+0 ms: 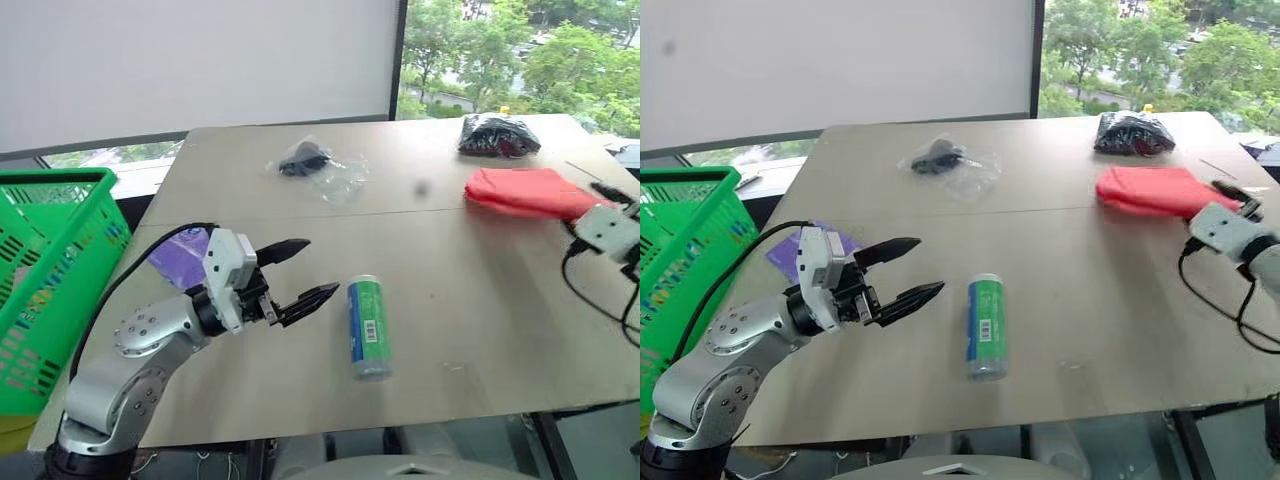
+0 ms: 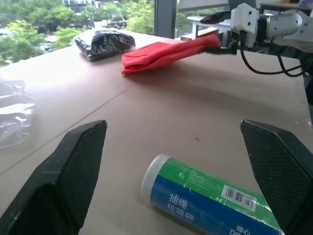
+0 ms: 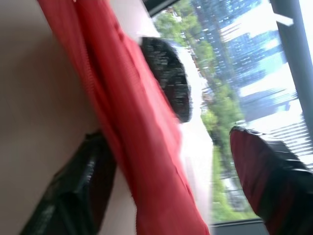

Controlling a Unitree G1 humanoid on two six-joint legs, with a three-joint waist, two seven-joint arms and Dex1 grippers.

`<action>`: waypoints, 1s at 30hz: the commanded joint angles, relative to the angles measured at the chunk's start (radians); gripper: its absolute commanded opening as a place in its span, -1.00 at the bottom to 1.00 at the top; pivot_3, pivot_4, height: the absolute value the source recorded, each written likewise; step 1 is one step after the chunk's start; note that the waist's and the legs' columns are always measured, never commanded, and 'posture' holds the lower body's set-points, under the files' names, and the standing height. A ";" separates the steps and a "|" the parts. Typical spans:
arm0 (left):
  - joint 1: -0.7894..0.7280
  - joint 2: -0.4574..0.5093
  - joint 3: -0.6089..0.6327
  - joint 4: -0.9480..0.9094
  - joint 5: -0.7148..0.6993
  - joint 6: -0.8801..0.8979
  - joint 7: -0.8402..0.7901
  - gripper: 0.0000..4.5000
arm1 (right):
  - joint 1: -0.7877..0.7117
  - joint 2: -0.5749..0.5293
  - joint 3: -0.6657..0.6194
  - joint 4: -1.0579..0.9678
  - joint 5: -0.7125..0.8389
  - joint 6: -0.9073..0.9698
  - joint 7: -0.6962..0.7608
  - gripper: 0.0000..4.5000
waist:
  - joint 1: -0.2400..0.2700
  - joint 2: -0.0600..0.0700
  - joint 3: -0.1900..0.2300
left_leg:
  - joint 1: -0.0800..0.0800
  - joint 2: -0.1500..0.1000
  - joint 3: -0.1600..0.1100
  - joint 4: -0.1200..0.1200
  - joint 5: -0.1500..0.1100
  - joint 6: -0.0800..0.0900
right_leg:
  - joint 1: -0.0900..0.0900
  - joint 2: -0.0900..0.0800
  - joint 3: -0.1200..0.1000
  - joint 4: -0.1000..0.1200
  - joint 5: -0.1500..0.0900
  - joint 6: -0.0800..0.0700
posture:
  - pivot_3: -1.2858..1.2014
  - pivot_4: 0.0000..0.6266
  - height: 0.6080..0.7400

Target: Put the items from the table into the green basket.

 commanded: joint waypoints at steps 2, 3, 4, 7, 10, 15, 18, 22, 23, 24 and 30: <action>0.000 -0.020 0.065 0.003 0.041 0.001 0.102 1.00 | 0.123 0.013 -0.051 -0.476 0.488 0.507 0.382 0.93 | 0.004 0.001 -0.001 | 0.000 0.001 -0.001 0.000 0.000 0.000 | 0.000 0.000 0.000 0.000 0.000 0.000 | -0.01 -0.92 1.00; 0.003 -0.024 0.073 0.005 0.062 0.002 0.130 1.00 | 0.144 0.007 -0.054 -0.575 0.574 0.629 0.416 0.93 | 0.005 0.002 -0.001 | 0.000 0.001 -0.001 0.000 0.000 0.000 | 0.000 0.000 0.000 0.001 0.000 0.000 | -0.01 -0.92 1.00; 0.005 -0.026 0.078 0.006 0.077 0.002 0.149 1.00 | 0.160 0.002 -0.060 -0.648 0.632 0.720 0.436 0.93 | 0.006 0.002 -0.001 | 0.000 0.001 -0.001 0.000 0.000 0.000 | 0.000 0.000 0.000 0.001 0.000 0.000 | -0.01 -0.92 1.00; 0.020 -0.039 0.100 0.012 0.158 -0.002 0.234 1.00 | 0.144 0.007 -0.076 -0.832 0.828 0.950 0.466 0.93 | 0.011 0.002 -0.001 | 0.000 0.001 -0.002 0.000 0.000 0.001 | 0.000 0.000 -0.001 0.001 0.000 0.001 | 0.01 -0.92 1.00; 0.039 -0.038 0.114 0.036 0.257 -0.006 0.305 1.00 | 0.090 0.039 -0.084 -0.918 0.937 1.061 0.468 0.93 | 0.017 0.001 -0.001 | 0.000 0.001 -0.003 0.000 0.000 0.001 | 0.000 0.000 -0.003 0.001 0.000 0.001 | 0.02 -0.92 1.00; 0.067 -0.014 0.112 0.118 0.408 -0.021 0.363 1.00 | -0.010 0.074 -0.052 -0.994 1.001 1.183 0.480 0.93 | 0.044 0.001 -0.001 | 0.000 0.001 -0.007 0.001 0.000 0.001 | -0.002 0.000 -0.007 -0.002 0.001 0.001 | 0.04 -0.92 1.00; 0.070 0.006 0.089 0.180 0.480 -0.037 0.360 1.00 | -0.051 0.091 -0.018 -1.035 0.988 1.219 0.493 0.93 | 0.062 0.001 -0.001 | -0.001 0.000 -0.009 0.000 -0.001 0.000 | -0.004 -0.001 -0.009 -0.003 0.001 0.001 | 0.04 -0.92 1.00; 0.031 0.005 0.053 0.282 0.529 -0.082 0.331 1.00 | -0.063 0.129 0.007 -1.080 0.972 1.240 0.478 0.93 | 0.079 0.000 -0.001 | -0.004 -0.001 -0.011 0.000 -0.001 0.001 | -0.005 -0.004 -0.011 -0.004 0.001 0.000 | 0.03 -0.93 1.00; 0.021 0.011 0.041 0.308 0.551 -0.095 0.328 1.00 | -0.057 0.133 0.011 -1.089 0.964 1.241 0.479 0.93 | 0.084 0.000 -0.001 | -0.004 -0.001 -0.011 0.000 -0.001 0.001 | -0.006 -0.005 -0.012 -0.003 0.001 0.000 | 0.03 -0.93 1.00; 0.006 0.016 0.032 0.333 0.570 -0.096 0.329 1.00 | -0.049 0.137 0.013 -1.099 0.957 1.240 0.477 0.93 | 0.088 0.000 -0.002 | -0.006 -0.002 -0.011 0.000 -0.001 0.001 | -0.008 -0.006 -0.012 -0.003 0.001 0.001 | 0.02 -0.94 1.00; -0.006 0.022 -0.005 0.414 0.602 -0.095 0.278 1.00 | -0.022 0.154 0.005 -1.135 0.936 1.240 0.455 0.93 | 0.086 -0.003 -0.005 | -0.018 -0.004 -0.012 0.003 -0.001 0.001 | -0.019 -0.010 -0.015 -0.001 0.002 0.001 | 0.01 -0.92 1.00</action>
